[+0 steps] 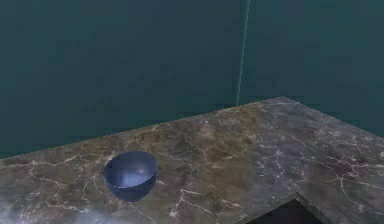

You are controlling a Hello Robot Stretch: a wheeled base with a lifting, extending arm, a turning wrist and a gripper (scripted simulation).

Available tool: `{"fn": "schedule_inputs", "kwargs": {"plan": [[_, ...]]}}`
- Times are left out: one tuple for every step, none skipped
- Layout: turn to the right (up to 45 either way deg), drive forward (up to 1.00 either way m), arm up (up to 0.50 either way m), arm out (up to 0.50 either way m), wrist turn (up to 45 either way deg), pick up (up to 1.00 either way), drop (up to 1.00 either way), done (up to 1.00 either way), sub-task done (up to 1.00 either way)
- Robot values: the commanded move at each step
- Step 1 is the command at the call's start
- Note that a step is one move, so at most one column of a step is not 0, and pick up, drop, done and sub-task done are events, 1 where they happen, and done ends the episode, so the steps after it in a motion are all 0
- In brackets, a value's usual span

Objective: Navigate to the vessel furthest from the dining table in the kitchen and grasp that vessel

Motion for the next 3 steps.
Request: {"fn": "schedule_inputs", "kwargs": {"plan": [[0.0,0.00,0.00,0.00,45.0,0.00,0.00,0.00,0.00],[0.0,0.00,0.00,0.00,21.0,0.00,0.00,0.00,0.00],[0.0,0.00,-0.16,0.00,0.0,0.00,0.00,0.00,0.00]]}}
